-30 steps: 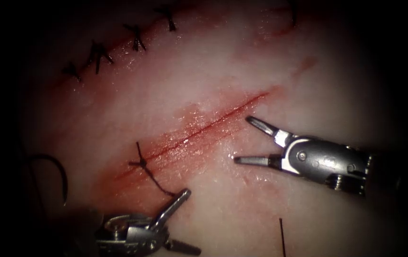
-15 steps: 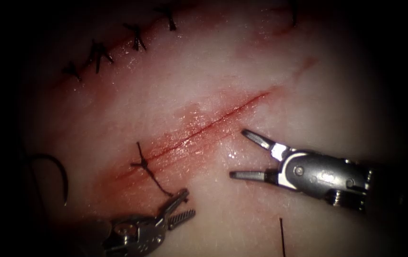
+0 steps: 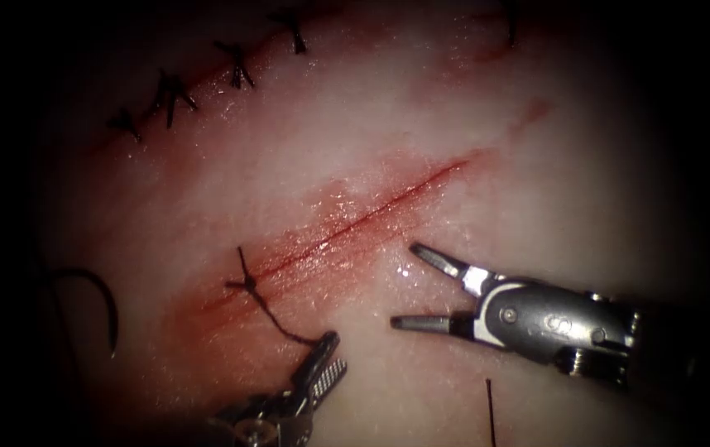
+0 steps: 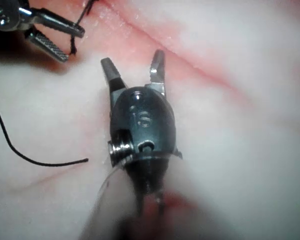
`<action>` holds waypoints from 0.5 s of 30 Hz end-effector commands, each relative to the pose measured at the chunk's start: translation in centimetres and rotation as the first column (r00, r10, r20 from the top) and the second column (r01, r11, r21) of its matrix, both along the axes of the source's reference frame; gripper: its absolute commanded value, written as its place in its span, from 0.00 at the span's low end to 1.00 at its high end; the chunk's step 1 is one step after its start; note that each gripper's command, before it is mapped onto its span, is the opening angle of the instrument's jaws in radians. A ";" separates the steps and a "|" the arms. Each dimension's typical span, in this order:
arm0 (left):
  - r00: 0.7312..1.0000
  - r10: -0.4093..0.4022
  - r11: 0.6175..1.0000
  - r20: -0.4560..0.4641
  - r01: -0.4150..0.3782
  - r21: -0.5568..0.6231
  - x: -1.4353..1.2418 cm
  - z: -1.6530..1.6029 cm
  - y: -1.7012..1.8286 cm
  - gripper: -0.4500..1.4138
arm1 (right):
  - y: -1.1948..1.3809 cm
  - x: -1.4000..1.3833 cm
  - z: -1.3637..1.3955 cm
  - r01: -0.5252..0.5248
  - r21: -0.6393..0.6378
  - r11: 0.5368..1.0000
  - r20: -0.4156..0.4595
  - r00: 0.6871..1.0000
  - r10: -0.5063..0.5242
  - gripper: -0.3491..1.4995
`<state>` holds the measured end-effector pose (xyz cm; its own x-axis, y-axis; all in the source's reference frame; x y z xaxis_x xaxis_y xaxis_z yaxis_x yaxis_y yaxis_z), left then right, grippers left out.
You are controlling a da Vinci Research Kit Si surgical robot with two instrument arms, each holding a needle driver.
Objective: Wound Closure
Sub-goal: Pull suture tail taut with left hand
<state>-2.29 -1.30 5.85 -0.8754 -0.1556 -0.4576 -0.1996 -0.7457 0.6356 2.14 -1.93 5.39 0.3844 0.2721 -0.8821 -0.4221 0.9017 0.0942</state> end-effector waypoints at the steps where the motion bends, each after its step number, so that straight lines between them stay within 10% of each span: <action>1: 1.000 0.000 1.000 0.002 0.000 0.000 -0.05 0.09 0.04 0.31 | 0.02 0.08 0.05 0.000 -0.002 1.000 -0.003 1.000 0.000 0.83; 15: 1.000 0.002 1.000 -0.006 -0.002 -0.001 0.02 0.26 0.09 0.30 | 0.03 0.12 0.08 -0.002 0.000 1.000 0.006 1.000 0.002 0.83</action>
